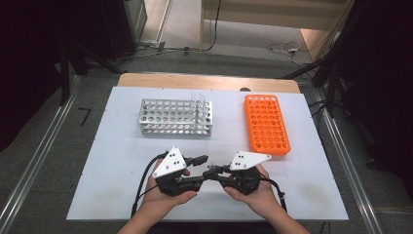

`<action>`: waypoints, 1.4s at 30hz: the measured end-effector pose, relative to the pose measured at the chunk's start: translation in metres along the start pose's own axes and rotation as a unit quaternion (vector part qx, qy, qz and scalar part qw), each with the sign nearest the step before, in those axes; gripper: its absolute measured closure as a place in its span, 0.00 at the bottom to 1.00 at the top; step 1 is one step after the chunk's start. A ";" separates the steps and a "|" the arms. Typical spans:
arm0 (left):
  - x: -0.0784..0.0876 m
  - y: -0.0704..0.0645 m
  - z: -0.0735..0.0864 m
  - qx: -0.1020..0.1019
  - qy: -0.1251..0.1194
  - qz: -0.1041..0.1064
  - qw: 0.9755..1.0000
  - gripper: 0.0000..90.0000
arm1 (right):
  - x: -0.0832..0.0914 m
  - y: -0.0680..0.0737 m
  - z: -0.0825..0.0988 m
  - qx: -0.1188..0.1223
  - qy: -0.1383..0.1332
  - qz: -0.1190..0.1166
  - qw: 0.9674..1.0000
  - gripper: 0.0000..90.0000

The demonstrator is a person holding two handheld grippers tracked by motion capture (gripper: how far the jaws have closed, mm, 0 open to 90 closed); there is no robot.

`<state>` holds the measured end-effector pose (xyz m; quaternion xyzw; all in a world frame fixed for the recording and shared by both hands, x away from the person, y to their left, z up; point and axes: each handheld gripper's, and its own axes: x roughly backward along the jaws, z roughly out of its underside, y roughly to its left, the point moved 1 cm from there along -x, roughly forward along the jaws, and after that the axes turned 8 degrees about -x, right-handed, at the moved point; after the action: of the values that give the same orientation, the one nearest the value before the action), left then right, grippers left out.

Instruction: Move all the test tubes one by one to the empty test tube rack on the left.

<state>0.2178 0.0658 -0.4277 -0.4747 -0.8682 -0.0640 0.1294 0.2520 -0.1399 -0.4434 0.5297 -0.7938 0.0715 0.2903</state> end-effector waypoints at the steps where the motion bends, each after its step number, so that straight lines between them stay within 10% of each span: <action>1: 0.000 0.000 0.000 -0.001 -0.001 0.001 1.000 0.61 | -0.001 0.001 0.000 0.001 0.002 -0.001 1.000 0.82; 31: -0.002 -0.002 0.000 -0.014 0.002 -0.008 1.000 0.84 | -0.003 0.009 -0.002 0.005 0.000 -0.010 1.000 0.80; 42: 0.000 0.007 -0.004 -0.012 0.000 -0.022 1.000 0.84 | 0.010 0.002 -0.001 -0.004 -0.015 -0.010 1.000 0.26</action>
<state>0.2238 0.0688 -0.4242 -0.4570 -0.8777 -0.0775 0.1218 0.2479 -0.1465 -0.4367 0.5374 -0.7930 0.0576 0.2810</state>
